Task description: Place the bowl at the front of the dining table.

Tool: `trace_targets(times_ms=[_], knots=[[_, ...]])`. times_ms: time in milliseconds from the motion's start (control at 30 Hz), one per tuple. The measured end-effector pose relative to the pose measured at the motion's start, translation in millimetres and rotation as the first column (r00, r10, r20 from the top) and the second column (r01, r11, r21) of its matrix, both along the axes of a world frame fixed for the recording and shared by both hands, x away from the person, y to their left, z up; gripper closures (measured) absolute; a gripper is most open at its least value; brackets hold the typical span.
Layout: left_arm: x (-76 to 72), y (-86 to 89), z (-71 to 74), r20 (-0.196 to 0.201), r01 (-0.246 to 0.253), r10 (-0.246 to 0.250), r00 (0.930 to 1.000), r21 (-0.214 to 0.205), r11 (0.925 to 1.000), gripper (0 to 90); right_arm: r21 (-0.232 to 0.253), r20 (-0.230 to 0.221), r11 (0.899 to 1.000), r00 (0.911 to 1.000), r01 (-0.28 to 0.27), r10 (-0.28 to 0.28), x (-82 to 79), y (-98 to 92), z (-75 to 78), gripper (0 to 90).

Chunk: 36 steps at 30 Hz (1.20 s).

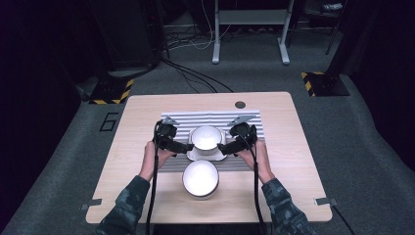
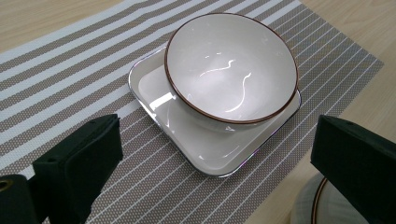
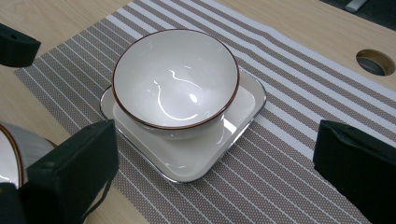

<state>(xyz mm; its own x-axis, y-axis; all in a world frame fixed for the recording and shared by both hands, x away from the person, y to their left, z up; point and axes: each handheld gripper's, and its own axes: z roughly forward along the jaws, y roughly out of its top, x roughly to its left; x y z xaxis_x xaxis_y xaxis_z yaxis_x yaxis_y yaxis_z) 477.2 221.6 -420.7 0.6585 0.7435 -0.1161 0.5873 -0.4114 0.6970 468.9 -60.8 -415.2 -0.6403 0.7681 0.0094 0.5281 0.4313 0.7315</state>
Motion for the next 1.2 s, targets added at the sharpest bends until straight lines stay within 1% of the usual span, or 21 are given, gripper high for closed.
trace_targets(times_ms=[133, 300, 367, 433, 500, 633, 767, 833, 933, 1033, 1167, 1200], knots=[[-6.3, 5.4, -1.1, 0.006, -0.002, 0.002, 1.0000, -0.006, 1.0000, 1.0, -0.012, 0.023, 1.000, 0.9997, -0.005, 0.006, -7.8, -5.9, 1.7, 0.0], [-17.3, 15.1, -3.8, 0.004, -0.003, 0.003, 1.0000, -0.001, 1.0000, 0.1, -0.022, 0.037, 1.000, 0.9993, 0.009, -0.008, -17.9, -14.5, 2.6, 0.0], [-21.2, 19.3, -4.6, 0.010, -0.008, 0.008, 0.9999, 0.000, 1.0000, 0.1, -0.028, 0.042, 0.999, 0.9990, 0.018, -0.017, -23.1, -19.5, 1.9, 0.0], [-25.1, 24.7, -5.4, 0.015, -0.013, 0.013, 0.9998, 0.012, 0.9998, 0.1, -0.031, 0.044, 0.999, 0.9987, 0.028, -0.027, -26.9, -24.8, 0.9, 0.0], [-28.8, 29.8, -7.2, 0.014, -0.020, 0.020, 0.9997, 0.017, 0.9997, 0.0, -0.036, 0.050, 0.999, 0.9983, 0.034, -0.032, -29.6, -29.9, -0.1, 0.0], [-37.1, 40.8, -10.7, 0.017, -0.036, 0.036, 0.9992, 0.016, 0.9992, 0.0, -0.026, 0.056, 0.998, 0.9971, 0.052, -0.051, -36.5, -39.4, -2.7, 0.0], [-45.2, 50.8, -14.1, 0.025, -0.059, 0.058, 0.9980, 0.016, 0.9982, 0.0, -0.036, 0.062, 0.997, 0.9961, 0.065, -0.063, -42.5, -46.9, -5.0, 0.0], [-49.9, 56.3, -16.6, 0.029, -0.075, 0.074, 0.9968, 0.011, 0.9972, 0.0, -0.036, 0.063, 0.996, 0.9952, 0.077, -0.075, -46.5, -51.2, -5.9, 0.0], [-56.0, 64.9, -20.4, 0.039, -0.081, 0.080, 0.9960, 0.020, 0.9965, 0.0, -0.035, 0.085, 0.996, 0.9936, 0.078, -0.075, -51.0, -57.5, -7.6, 0.0], [-63.4, 77.4, -25.8, 0.045, -0.101, 0.100, 0.9939, 0.022, 0.9946, 0.0, -0.038, 0.085, 0.995, 0.9927, 0.089, -0.085, -57.1, -63.9, -9.2, 0.0], [-74.4, 95.9, -32.9, 0.065, -0.146, 0.146, 0.9872, 0.008, 0.9892, 0.0, -0.039, 0.094, 0.993, 0.9896, 0.112, -0.108, -65.7, -72.9, -12.2, 0.0], [-76.5, 98.7, -34.4, 0.062, -0.156, 0.155, 0.9859, 0.004, 0.9878, 0.0, -0.040, 0.095, 0.992, 0.9891, 0.116, -0.112, -67.2, -75.6, -13.8, 0.0]])
